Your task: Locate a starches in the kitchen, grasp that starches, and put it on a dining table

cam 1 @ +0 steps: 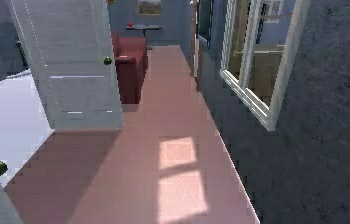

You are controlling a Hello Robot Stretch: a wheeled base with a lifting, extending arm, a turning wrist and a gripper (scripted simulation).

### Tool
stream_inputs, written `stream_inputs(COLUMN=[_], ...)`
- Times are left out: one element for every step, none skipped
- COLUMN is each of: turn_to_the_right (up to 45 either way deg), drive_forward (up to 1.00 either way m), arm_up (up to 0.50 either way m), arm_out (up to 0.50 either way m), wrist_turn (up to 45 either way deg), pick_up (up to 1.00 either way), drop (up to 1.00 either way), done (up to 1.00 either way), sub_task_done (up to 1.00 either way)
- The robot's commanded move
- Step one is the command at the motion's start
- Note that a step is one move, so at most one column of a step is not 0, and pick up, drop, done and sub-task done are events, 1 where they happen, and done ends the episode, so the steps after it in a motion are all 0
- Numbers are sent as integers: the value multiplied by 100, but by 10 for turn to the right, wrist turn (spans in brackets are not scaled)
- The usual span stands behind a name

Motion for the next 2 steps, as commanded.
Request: stream_inputs(turn_to_the_right=[0,0], drive_forward=[100,100], arm_up=[0,0], arm_out=[0,0], wrist_turn=[0,0], pick_up=[0,0], drop=[0,0], done=[0,0], sub_task_done=[0,0])
